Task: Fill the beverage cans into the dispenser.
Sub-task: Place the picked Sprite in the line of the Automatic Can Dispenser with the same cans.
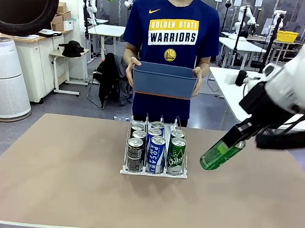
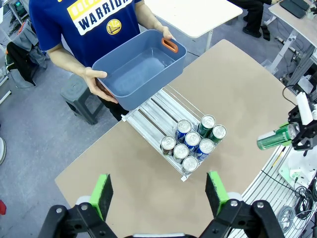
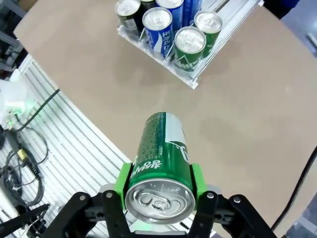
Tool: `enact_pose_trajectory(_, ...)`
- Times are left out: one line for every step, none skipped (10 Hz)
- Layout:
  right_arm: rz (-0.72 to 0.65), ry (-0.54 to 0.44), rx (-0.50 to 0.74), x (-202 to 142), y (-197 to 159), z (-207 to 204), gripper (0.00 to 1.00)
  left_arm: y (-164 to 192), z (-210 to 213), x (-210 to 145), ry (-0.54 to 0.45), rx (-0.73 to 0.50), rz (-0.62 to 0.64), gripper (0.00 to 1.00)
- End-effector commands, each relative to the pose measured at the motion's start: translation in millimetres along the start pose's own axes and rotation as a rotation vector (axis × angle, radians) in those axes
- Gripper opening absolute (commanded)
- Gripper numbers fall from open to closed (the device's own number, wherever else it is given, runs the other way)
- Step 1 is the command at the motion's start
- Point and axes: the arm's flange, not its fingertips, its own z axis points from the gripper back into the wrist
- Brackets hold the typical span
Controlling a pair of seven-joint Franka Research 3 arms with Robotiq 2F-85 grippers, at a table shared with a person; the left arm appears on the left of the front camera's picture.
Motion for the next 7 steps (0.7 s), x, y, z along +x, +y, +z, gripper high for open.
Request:
enact_pose_trajectory(-0.003,-0.033,-0.039,9.9,-3.7,-33.2,0.58,1.4,0.8,-2.4,0.003,0.002,-0.008,1.00)
enact_pose_trajectory(0.000,-0.033,-0.036,14.3,-6.0,-46.7,0.58,1.4,0.8,-2.4,0.003,0.002,-0.008,1.00)
enact_pose_trajectory(-0.022,-0.054,-0.063,20.2,-6.6,-61.8,0.58,1.4,0.8,-2.4,0.003,0.002,-0.008,1.00)
enact_pose_trajectory(-0.030,-0.051,-0.046,23.4,-8.9,-70.7,0.58,1.4,0.8,-2.4,0.003,0.002,-0.008,1.00)
enact_pose_trajectory(-0.024,-0.044,-0.024,26.3,-11.3,-76.9,0.58,1.4,0.8,-2.4,0.003,0.002,-0.008,1.00)
enact_pose_trajectory(-0.030,-0.050,-0.007,29.8,-12.5,-84.0,0.58,1.4,0.8,-2.4,0.003,0.002,-0.008,1.00)
enact_pose_trajectory(-0.035,-0.052,0.011,31.9,-13.6,-88.2,0.58,1.4,0.8,-2.4,0.003,0.002,-0.008,1.00)
